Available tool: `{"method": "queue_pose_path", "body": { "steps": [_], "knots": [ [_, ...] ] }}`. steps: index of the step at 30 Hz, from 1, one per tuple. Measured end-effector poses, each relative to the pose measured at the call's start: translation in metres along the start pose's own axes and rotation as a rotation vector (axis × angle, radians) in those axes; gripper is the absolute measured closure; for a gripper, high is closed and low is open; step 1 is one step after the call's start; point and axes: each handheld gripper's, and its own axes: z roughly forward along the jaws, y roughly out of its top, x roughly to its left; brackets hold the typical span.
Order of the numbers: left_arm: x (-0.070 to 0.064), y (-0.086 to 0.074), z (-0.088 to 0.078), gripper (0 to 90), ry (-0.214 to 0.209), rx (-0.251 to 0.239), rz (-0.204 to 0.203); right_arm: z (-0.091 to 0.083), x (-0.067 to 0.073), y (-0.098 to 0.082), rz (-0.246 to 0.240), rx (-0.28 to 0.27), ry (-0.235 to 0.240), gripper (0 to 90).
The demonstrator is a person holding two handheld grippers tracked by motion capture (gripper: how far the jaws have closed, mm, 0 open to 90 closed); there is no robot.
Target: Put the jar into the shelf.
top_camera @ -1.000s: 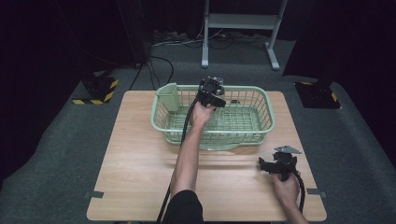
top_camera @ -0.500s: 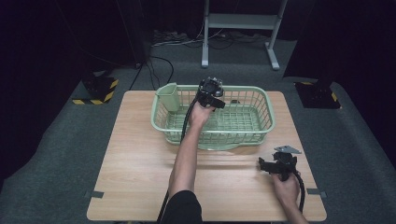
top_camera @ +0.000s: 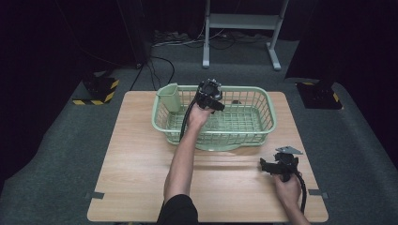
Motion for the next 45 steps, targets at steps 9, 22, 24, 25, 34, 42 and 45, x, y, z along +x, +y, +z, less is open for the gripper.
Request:
{"method": "queue_pose_path", "body": {
  "steps": [9, 22, 24, 25, 34, 42, 45],
  "knots": [
    [0.000, -0.006, -0.004, 28.9, -0.026, -0.010, 0.007, 0.000, 0.000, 0.000, -0.001, 0.001, 0.000, 5.4],
    [0.003, -0.006, -0.027, 21.9, -0.051, -0.054, -0.001, 0.000, 0.000, 0.000, 0.000, 0.000, 0.000, 5.4],
    [0.003, -0.007, -0.029, 20.7, -0.050, -0.062, -0.003, 0.000, 0.000, 0.000, 0.000, 0.000, 0.000, 5.4],
    [0.003, -0.007, -0.032, 19.5, -0.050, -0.069, -0.008, 0.000, 0.000, 0.000, 0.002, 0.001, 0.000, 5.4],
    [0.004, -0.014, -0.049, 9.6, -0.041, -0.094, -0.009, 0.000, 0.000, 0.000, -0.001, -0.001, 0.000, 5.4],
    [0.001, -0.021, -0.070, 8.0, -0.036, -0.132, 0.019, 0.000, 0.000, 0.000, -0.003, -0.001, 0.000, 5.4],
    [-0.002, -0.024, -0.077, 8.0, -0.030, -0.143, 0.023, 0.000, 0.000, 0.000, -0.003, -0.001, 0.000, 5.4]
  ]
}}
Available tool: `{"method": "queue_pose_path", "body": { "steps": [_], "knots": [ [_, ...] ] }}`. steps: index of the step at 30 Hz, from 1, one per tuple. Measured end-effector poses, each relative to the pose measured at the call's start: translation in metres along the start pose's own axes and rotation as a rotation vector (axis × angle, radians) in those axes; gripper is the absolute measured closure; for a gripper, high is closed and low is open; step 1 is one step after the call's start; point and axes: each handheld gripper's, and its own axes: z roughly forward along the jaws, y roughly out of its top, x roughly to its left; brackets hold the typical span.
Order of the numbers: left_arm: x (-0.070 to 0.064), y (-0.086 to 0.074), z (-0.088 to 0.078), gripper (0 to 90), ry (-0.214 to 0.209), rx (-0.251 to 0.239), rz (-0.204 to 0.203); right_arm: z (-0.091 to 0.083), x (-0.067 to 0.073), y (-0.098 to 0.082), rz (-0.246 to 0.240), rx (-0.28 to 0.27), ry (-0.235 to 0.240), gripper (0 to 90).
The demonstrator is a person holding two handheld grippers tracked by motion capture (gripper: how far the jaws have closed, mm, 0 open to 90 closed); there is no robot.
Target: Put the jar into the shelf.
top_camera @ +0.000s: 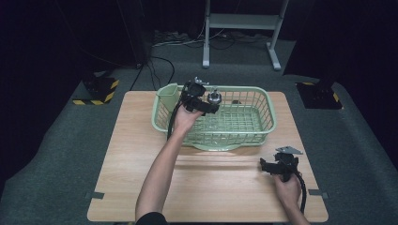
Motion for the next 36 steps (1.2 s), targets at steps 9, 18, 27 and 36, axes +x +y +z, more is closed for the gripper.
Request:
{"method": "queue_pose_path", "body": {
  "steps": [9, 18, 27, 36],
  "knots": [
    [-0.006, -0.006, -0.019, 8.0, 0.010, -0.033, 0.014, 0.000, 0.000, 0.000, 0.000, 0.000, 0.000, 5.4],
    [-0.015, -0.012, -0.031, 8.0, 0.009, -0.042, 0.033, 0.000, 0.000, 0.000, 0.000, 0.000, 0.000, 5.4],
    [-0.021, -0.020, -0.044, 7.9, 0.003, -0.059, 0.031, 0.000, 0.000, 0.000, 0.000, 0.000, 0.000, 5.4],
    [-0.023, -0.030, -0.057, 7.9, -0.005, -0.081, 0.006, 0.000, 0.000, 0.000, 0.001, 0.000, 0.000, 5.4]
  ]
}}
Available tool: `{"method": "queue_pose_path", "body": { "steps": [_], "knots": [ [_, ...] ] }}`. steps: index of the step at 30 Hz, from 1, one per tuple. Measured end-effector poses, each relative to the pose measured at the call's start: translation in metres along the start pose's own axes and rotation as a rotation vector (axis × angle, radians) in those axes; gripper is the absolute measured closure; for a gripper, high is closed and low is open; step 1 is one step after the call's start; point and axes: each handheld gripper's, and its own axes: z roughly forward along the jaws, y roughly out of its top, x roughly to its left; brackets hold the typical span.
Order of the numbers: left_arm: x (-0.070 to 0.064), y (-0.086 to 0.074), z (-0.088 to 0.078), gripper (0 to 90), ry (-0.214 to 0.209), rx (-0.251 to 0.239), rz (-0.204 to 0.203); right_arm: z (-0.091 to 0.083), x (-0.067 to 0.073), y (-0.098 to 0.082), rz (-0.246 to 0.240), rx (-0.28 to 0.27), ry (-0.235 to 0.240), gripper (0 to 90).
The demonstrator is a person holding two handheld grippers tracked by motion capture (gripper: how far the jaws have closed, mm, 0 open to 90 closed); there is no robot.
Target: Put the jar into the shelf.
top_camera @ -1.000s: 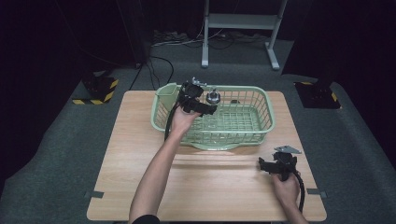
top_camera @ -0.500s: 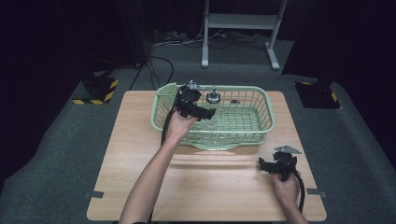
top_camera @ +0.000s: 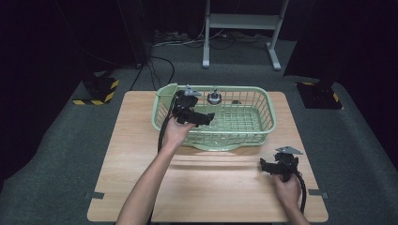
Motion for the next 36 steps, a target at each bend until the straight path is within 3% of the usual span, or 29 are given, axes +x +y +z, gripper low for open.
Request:
{"method": "queue_pose_path", "body": {
  "steps": [11, 36],
  "knots": [
    [0.000, -0.011, -0.012, 7.9, 0.009, -0.017, -0.026, 0.000, 0.000, 0.000, 0.000, 0.000, 0.000, 5.4],
    [-0.015, -0.040, -0.050, 7.9, 0.031, -0.090, 0.005, 0.000, 0.000, 0.000, 0.000, 0.000, 0.000, 5.4]
  ]
}}
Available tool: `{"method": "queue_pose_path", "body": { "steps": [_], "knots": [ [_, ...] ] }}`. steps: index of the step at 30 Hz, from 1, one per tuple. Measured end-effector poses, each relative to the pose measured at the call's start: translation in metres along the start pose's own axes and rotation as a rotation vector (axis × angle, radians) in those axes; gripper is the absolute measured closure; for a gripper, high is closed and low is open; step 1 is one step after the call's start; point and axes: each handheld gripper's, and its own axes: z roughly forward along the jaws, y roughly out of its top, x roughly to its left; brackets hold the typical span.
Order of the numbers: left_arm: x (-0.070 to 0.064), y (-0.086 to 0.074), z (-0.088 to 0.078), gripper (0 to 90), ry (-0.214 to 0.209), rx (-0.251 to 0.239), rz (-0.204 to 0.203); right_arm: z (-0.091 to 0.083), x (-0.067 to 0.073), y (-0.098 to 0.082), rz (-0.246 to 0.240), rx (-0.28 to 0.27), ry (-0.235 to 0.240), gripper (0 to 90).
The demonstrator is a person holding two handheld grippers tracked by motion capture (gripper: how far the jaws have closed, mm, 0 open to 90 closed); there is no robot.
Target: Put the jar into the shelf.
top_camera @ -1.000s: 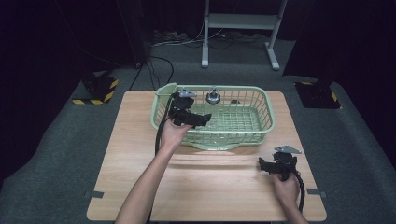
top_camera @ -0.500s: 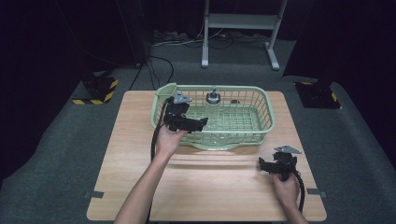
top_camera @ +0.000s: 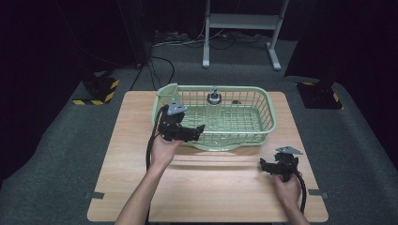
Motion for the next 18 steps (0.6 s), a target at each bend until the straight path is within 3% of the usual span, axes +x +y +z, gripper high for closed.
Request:
{"method": "queue_pose_path", "body": {
  "steps": [6, 18],
  "knots": [
    [-0.003, -0.008, -0.008, 7.9, 0.003, -0.007, 0.008, 0.000, 0.000, 0.000, 0.000, 0.000, 0.000, 5.4],
    [-0.001, -0.025, -0.025, 8.0, 0.011, -0.041, -0.021, 0.000, 0.000, 0.000, 0.000, 0.000, 0.000, 5.5]
  ]
}}
